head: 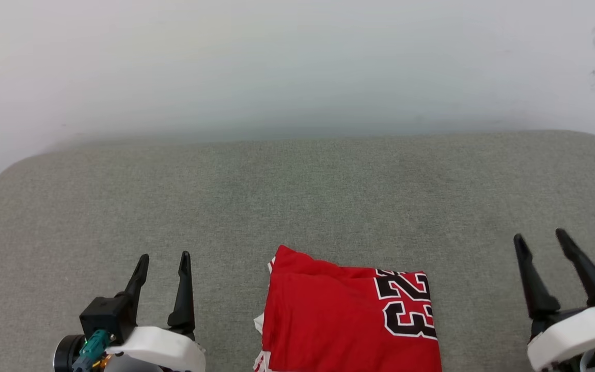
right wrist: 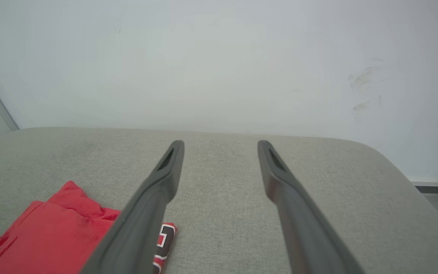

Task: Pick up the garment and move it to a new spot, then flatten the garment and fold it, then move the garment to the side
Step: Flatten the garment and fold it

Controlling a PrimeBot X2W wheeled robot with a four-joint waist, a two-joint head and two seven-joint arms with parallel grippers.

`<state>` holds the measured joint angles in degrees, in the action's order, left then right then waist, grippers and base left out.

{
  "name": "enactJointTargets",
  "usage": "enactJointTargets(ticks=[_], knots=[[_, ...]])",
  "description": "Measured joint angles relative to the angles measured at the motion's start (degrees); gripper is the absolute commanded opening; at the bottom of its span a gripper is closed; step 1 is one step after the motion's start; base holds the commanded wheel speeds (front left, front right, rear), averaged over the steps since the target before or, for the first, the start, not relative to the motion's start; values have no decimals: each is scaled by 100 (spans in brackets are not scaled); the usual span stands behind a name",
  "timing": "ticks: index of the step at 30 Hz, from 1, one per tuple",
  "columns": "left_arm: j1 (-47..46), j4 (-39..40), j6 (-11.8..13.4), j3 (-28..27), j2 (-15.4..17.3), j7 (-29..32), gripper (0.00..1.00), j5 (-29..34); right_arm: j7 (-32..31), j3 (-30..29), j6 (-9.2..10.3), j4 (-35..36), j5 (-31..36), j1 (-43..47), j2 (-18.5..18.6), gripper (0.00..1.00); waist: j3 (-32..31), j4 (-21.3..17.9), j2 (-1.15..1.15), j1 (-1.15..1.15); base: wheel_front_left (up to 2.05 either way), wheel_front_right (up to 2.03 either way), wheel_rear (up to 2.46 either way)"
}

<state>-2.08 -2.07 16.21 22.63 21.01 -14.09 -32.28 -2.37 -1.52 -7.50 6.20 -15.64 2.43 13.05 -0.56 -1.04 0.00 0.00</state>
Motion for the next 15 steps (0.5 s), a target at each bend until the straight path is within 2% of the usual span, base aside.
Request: enactJointTargets(ticks=[7, 15], knots=[[109, -120, -16, 14, 2, -23, 100, 13, -55, 67, 0, 331, 221, 469, -182, 100, -101, -30, 0, 0, 0, 0, 0], [154, -264, -67, -43, -71, -49, 100, -53, -120, 67, 0, 445, 275, 486, -218, 100, -39, -75, 0, 0, 0, 0, 0]])
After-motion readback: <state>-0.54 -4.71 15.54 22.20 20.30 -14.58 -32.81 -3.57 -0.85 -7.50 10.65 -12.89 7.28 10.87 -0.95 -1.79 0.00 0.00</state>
